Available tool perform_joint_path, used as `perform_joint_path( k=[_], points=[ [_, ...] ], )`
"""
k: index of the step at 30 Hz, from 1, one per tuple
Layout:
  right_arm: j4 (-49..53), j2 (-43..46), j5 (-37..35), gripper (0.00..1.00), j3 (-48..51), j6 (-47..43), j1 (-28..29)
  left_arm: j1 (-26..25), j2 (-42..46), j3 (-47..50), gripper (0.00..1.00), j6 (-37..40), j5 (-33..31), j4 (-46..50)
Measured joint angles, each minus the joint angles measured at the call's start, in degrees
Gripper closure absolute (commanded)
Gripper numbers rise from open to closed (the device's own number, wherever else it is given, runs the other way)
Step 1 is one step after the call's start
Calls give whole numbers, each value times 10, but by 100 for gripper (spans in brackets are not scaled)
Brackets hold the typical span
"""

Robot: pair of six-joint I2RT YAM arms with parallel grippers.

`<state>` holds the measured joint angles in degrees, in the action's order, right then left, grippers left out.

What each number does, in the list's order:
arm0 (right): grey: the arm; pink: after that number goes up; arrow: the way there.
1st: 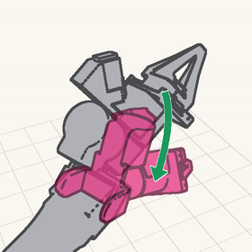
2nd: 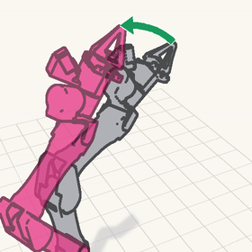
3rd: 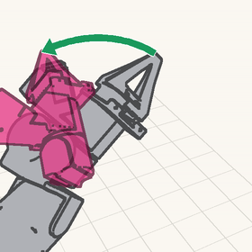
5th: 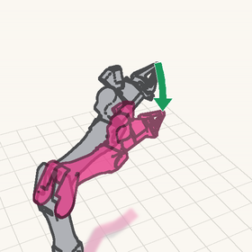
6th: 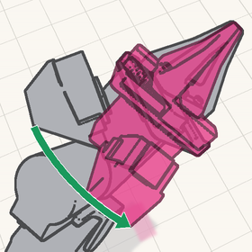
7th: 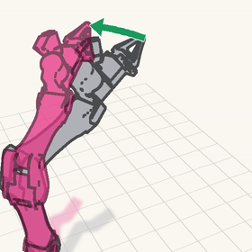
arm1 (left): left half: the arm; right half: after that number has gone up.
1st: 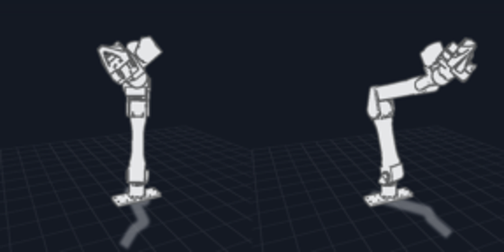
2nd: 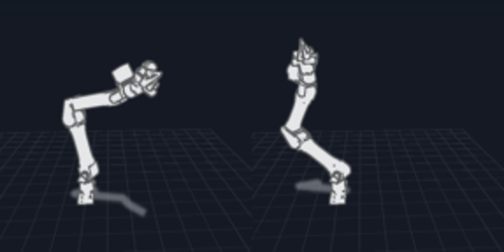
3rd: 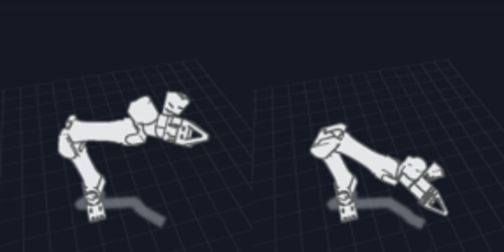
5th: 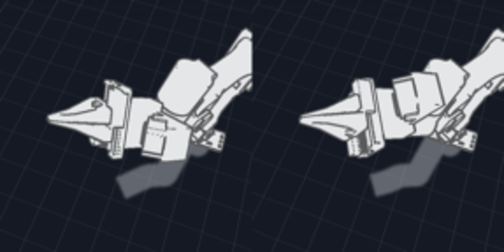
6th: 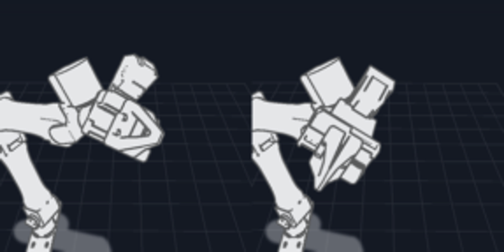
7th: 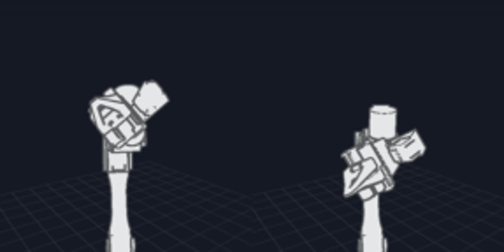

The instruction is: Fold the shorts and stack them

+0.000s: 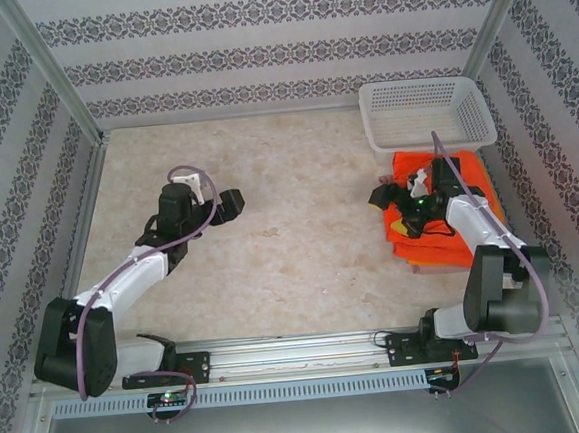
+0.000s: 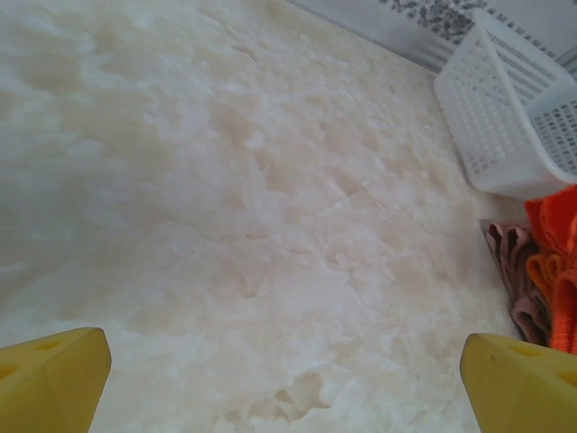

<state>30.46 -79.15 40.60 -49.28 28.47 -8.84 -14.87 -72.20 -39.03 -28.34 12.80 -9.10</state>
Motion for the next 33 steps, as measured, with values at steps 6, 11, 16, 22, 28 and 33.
perform_joint_path(
  k=[6,11,16,22,28,33],
  points=[
    [-42,87,-81,2,-42,-54,22,7,88,56,0,84,-132,-14],
    [-122,107,-188,2,-22,-107,37,18,118,135,0,168,-249,-97],
    [-219,60,-297,2,33,-139,37,48,60,194,0,233,-329,-226],
    [-386,5,-393,2,129,-168,37,87,-56,241,0,257,-346,-384],
    [-511,-35,-423,2,156,-180,38,113,-137,271,0,257,-318,-520],
    [-565,-47,-432,2,169,-210,65,122,-163,274,0,262,-261,-578]
  ],
)
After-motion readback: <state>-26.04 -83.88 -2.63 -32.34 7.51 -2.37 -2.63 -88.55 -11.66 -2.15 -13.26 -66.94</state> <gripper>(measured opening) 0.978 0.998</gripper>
